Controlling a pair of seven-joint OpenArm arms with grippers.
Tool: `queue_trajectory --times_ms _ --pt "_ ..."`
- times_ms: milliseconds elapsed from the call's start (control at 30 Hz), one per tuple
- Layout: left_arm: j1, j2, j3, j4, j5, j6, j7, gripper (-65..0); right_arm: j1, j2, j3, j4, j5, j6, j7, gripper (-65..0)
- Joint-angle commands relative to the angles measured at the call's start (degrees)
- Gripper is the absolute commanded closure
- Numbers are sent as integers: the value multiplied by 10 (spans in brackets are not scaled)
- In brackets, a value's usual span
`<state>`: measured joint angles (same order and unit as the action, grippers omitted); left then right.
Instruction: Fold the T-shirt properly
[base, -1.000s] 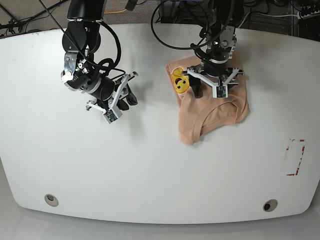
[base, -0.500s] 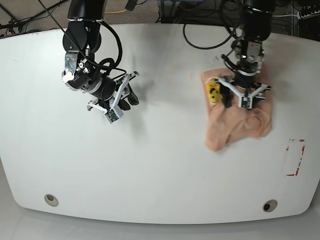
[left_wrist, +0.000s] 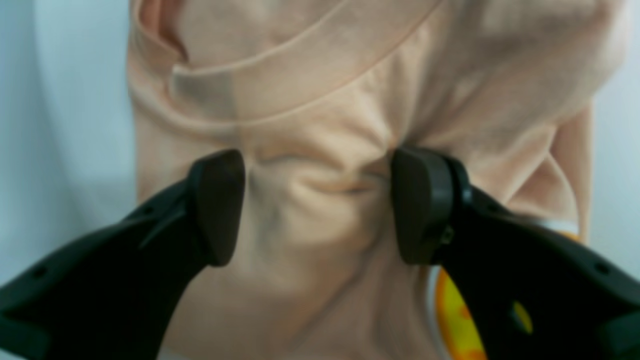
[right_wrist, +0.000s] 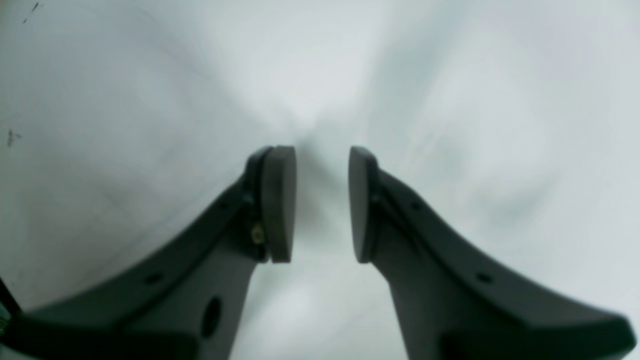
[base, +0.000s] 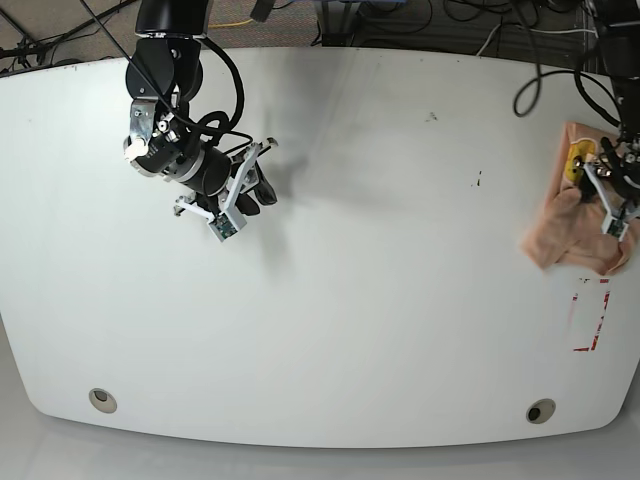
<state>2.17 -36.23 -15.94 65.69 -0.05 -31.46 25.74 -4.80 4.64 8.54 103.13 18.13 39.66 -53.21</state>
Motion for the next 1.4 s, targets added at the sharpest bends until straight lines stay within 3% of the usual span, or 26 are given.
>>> queue_trajectory --times_ms 0,167,267,333,467,600,667,767,900,967,1067,1200,1300,1367 --pt "-6 -36 -14 -36 1 -15 2 -428 6 3 0 26 10 3 14 -166" --pt "18 -52 -19 -48 -1 -20 2 -428 5 3 0 43 6 3 14 -166" --pt "48 -53 -60 -45 -1 -22 2 -428 2 3 0 56 6 3 14 -166" --pt "61 -50 -103 -38 -2 -43 2 -428 1 3 0 65 6 3 14 -166" --pt "67 -13 -170 54 2 -81 15 -426 -6 4 0 79 8 3 14 -166" --pt "63 23 -208 176 4 -80 83 -426 -10 25 0 85 8 3 14 -166" --pt "62 37 -202 214 5 -80 90 -426 -9 30 0 84 4 3 17 -166" --pt "61 66 -179 265 5 -44 73 -426 -8 35 0 84 2 3 29 -166" --pt "66 124 -113 296 5 80 -29 -429 -5 67 0 72 -2 3 97 -168" --pt "70 150 -82 295 5 140 -93 -429 -5 80 0 53 -31 3 142 -168" --pt "85 184 -45 275 29 196 -167 -429 -5 81 1 18 -112 3 220 -166" --pt "111 234 -15 273 75 211 -245 -428 -36 79 24 -19 -209 3 357 -166" --pt "158 281 -15 311 95 210 -270 -428 -72 60 83 -38 -205 3 446 -168" --pt "183 303 -12 339 97 209 -267 -428 -88 54 119 -50 -199 3 464 -168"
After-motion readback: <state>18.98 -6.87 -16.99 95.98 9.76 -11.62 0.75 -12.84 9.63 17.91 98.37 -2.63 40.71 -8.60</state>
